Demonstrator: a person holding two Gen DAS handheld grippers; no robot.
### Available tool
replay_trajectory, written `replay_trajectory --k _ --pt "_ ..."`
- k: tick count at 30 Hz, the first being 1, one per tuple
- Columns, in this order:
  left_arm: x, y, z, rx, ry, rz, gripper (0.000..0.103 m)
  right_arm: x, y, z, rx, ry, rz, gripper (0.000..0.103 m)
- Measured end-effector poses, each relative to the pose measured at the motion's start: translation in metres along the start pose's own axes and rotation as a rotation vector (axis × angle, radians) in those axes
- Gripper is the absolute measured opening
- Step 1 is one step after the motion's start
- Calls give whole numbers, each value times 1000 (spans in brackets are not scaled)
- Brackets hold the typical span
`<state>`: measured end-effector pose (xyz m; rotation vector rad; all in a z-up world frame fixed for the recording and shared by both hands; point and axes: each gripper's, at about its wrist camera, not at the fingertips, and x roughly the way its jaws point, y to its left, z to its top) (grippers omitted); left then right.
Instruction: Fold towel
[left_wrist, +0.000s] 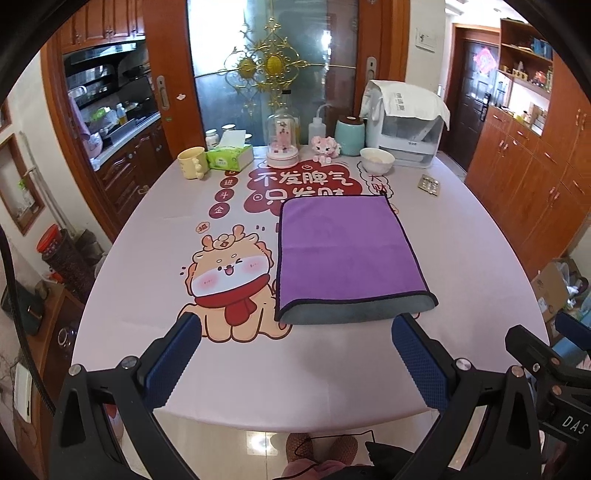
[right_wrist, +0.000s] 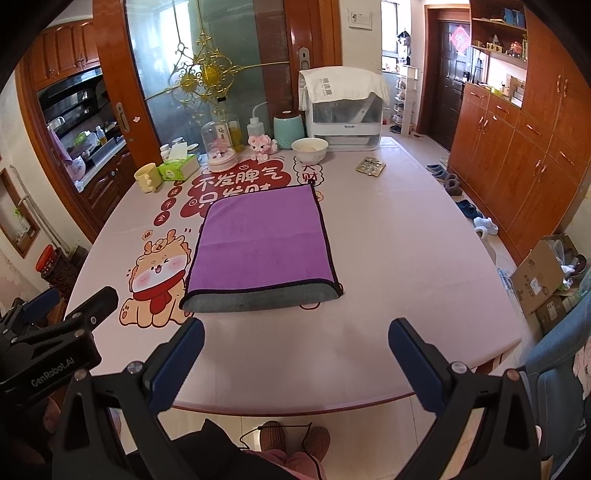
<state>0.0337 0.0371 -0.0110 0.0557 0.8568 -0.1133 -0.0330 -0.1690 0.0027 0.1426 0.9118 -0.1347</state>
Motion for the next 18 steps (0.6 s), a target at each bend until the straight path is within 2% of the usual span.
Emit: replay_trajectory --k 18 --pt "32 39 15 72 25 -95 102 17 15 -8 53 -58 -37 97"
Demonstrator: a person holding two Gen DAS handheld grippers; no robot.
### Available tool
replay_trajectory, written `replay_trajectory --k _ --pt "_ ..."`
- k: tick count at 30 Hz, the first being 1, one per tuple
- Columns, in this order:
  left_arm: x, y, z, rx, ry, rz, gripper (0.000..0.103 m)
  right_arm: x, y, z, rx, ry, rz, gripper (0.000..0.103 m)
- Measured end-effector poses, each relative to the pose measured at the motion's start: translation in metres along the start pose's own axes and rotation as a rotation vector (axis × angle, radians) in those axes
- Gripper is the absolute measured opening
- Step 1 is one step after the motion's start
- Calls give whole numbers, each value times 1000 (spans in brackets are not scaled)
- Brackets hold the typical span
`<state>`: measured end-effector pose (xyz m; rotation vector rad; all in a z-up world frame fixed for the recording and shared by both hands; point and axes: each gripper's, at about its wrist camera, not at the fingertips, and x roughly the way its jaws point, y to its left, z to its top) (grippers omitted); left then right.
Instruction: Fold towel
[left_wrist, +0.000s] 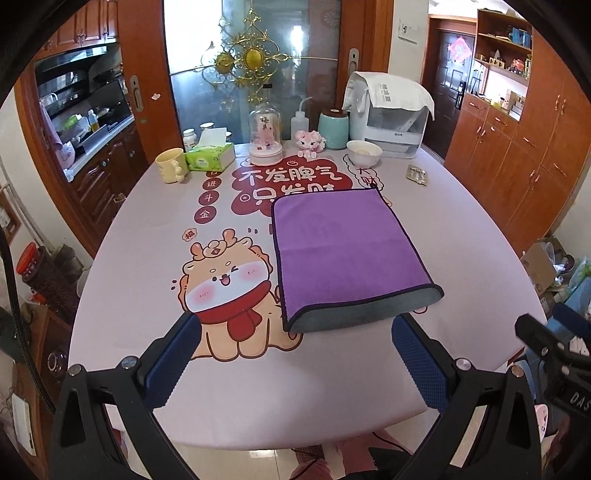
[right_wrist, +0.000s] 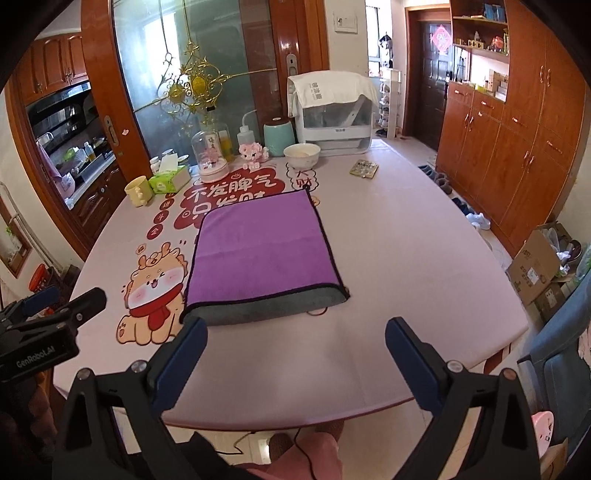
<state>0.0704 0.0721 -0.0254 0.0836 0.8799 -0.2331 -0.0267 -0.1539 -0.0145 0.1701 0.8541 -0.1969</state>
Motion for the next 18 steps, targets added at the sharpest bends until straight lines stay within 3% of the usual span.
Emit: replay_trajectory --k 9,18 --pt "27 8 8 21 19 -14 102 20 -16 5 -48 -31 -7 96" --pt "63 8 20 27 46 -12 102 59 -34 18 -153 -29 63 93"
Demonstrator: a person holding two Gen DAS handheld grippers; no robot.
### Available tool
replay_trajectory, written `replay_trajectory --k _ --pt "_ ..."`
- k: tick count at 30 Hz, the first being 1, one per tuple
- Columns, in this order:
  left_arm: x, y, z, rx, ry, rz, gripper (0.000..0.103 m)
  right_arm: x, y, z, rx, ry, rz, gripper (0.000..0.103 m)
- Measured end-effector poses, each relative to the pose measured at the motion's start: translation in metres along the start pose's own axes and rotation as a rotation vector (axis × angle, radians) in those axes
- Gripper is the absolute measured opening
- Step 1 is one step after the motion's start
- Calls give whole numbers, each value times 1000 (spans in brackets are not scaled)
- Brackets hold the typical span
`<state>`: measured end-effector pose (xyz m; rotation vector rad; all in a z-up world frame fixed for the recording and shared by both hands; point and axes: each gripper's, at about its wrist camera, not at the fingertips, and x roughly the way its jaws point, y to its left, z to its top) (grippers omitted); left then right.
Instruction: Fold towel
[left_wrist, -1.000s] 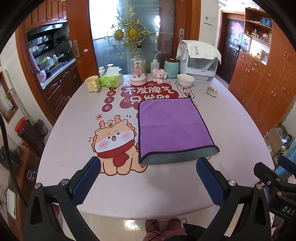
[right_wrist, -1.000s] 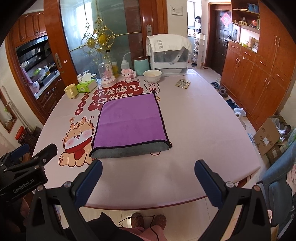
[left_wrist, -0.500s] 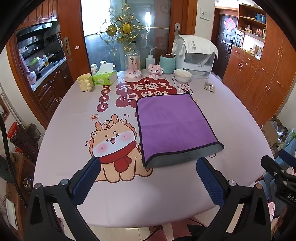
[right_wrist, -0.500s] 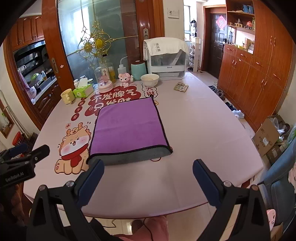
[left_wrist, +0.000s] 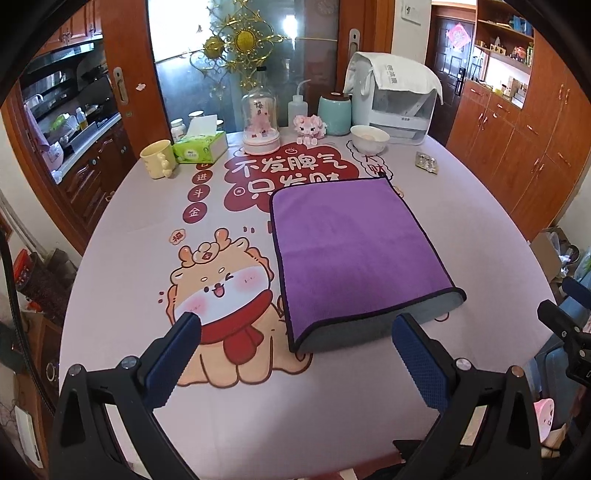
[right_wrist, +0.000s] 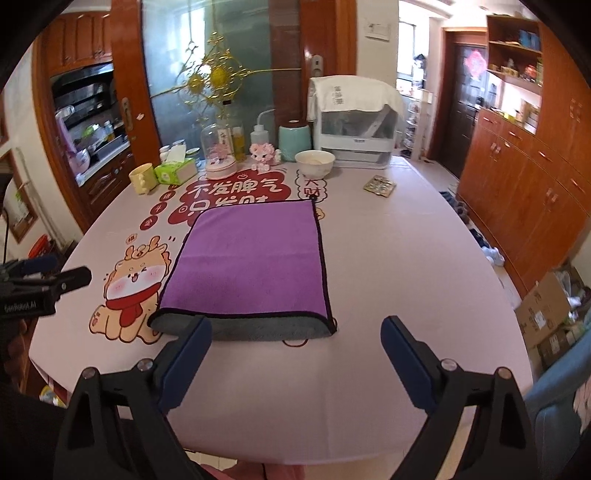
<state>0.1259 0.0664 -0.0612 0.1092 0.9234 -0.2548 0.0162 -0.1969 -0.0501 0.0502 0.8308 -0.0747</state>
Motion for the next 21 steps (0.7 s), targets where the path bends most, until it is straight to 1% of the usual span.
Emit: replay_trajectory --k 5,11,17,21 --pt "23 1 8 24 6 -24 102 27 -9 2 -57 11 69 91" --pt "49 -3 13 81 15 -66 102 58 -18 4 -141 35 99 90" --pt "82 -8 14 138 54 -124 102 93 -26 1 -199 90 146 85" --pt "103 -12 11 168 81 -137 102 116 -30 -1 -252 132 177 82"
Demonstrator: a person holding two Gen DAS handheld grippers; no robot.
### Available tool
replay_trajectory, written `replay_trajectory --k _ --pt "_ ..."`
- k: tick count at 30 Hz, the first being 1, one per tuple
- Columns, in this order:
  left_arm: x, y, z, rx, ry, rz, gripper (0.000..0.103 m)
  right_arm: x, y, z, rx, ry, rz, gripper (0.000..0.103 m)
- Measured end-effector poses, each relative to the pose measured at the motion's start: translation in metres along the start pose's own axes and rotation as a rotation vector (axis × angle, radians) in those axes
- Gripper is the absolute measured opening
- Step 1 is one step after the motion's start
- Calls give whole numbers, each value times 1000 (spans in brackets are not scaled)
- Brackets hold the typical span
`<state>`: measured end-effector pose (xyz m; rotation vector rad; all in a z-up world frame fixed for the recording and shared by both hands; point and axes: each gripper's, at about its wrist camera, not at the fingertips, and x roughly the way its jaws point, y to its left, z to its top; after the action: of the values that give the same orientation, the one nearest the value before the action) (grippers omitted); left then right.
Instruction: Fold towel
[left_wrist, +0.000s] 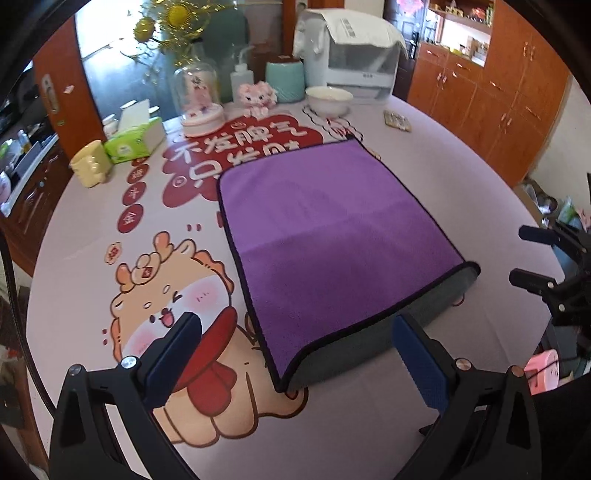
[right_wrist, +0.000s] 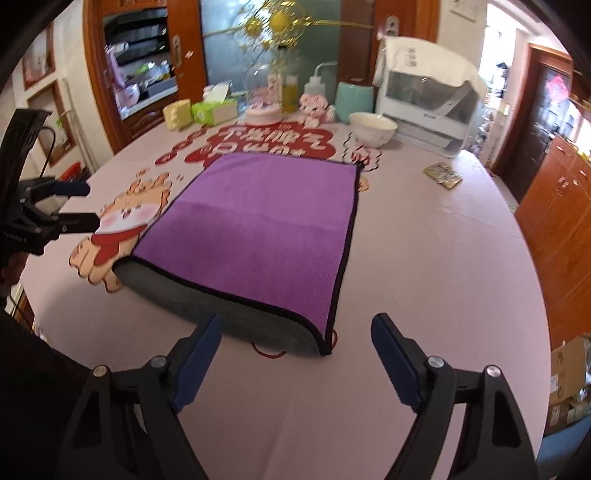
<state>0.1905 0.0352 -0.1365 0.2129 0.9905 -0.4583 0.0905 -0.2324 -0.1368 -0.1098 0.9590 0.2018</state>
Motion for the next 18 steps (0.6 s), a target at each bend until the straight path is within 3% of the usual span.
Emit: replay_trajectory --k 6,18 --pt "27 -2 -1 45 36 -25 102 30 -7 -3 -56 63 51 74" --pt "67 -4 -8 80 151 -99 79 66 -15 -4 -103 140 137 59"
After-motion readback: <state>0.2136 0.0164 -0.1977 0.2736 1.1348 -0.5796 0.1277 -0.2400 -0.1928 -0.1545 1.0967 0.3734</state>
